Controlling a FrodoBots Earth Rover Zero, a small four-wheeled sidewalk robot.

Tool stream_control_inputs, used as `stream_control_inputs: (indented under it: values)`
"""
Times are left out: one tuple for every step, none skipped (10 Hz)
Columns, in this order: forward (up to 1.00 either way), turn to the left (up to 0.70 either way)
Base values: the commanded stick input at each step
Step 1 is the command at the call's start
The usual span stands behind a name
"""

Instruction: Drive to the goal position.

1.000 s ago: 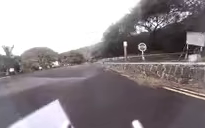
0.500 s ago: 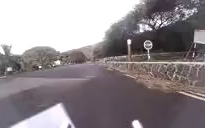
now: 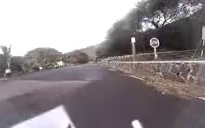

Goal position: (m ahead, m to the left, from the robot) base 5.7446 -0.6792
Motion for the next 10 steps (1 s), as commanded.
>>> stream_control_inputs:
  values:
    - [1.00,0.00]
    - [1.00,0.00]
    - [1.00,0.00]
    - [1.00,0.00]
    - [1.00,0.00]
    - [1.00,0.00]
    - [1.00,0.00]
    - [1.00,0.00]
    - [1.00,0.00]
    - [1.00,-0.15]
